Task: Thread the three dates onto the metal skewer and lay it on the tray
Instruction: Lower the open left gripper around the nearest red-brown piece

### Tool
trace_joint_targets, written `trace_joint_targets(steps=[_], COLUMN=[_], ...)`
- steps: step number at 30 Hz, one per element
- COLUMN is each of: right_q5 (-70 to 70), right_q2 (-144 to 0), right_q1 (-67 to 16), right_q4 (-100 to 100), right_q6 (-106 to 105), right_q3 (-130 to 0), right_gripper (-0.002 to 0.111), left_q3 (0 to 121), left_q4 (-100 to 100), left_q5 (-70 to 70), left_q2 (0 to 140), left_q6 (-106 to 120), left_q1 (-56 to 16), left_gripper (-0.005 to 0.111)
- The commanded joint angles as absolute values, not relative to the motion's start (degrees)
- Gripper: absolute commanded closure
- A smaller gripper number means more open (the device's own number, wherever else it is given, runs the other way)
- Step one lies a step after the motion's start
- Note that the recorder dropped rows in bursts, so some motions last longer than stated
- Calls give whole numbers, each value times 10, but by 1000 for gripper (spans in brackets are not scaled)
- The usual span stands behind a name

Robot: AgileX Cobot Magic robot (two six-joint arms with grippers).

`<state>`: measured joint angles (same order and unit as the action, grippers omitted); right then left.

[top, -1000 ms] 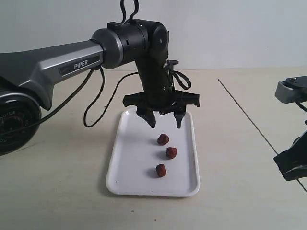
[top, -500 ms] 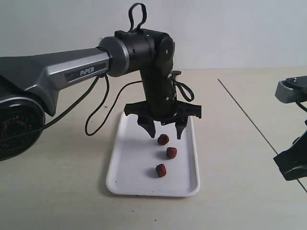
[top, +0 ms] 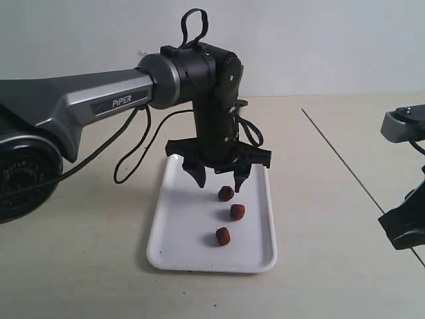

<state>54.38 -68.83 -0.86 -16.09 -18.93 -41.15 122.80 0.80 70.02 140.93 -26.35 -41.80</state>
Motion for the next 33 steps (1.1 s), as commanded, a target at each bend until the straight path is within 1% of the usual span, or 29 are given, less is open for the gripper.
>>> trace_joint_targets(steps=[1,33], right_q5=[539,540], right_q2=[-688,-688], right_q1=[-6,-6], right_q4=[-164,-164], right_q6=[-194,-194], right_q3=[-410,-410], right_gripper=[108,108], left_q3=[1226,1226], left_q4=[0,11], left_q5=[700,700], left_q2=[1407,1426], left_q6=[-272,-268], left_q1=[-418,-418], left_gripper=[45,45])
